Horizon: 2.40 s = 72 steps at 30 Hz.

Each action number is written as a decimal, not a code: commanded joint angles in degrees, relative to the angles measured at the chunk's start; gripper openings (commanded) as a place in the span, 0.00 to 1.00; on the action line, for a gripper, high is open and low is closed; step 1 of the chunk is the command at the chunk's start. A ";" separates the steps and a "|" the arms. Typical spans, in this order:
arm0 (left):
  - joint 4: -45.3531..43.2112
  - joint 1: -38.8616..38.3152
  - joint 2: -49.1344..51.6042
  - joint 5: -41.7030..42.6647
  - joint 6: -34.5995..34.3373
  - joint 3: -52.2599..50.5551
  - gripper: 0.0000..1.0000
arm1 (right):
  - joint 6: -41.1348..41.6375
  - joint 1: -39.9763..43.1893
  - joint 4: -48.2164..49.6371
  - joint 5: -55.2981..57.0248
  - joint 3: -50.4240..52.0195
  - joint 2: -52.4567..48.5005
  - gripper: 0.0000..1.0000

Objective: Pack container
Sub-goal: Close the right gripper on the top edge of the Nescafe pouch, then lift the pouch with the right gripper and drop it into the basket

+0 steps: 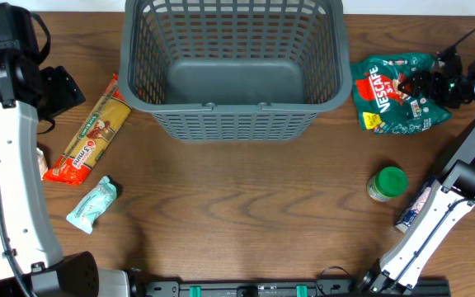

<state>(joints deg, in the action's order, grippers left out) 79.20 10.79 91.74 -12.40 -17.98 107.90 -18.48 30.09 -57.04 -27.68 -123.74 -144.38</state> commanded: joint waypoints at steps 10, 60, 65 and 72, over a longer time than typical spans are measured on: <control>0.42 0.11 -0.85 -0.09 0.59 -0.04 0.91 | -18.69 -0.92 -10.99 -9.86 2.71 -5.27 0.11; 0.24 -0.57 -1.20 -0.11 3.61 -0.04 0.92 | -8.00 -27.93 1.25 20.20 -3.39 52.81 0.01; 0.20 0.42 -1.20 -0.11 3.04 -0.04 0.92 | -17.51 -37.81 2.43 13.07 -3.39 50.60 0.01; 0.22 5.09 -1.20 -0.07 1.62 -0.04 0.91 | -19.80 -46.93 4.90 13.27 -3.37 44.28 0.01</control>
<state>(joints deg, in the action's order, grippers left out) 79.22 13.74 91.70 -12.23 -15.25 107.90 -35.07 -14.79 -53.74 -13.58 -125.51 -98.15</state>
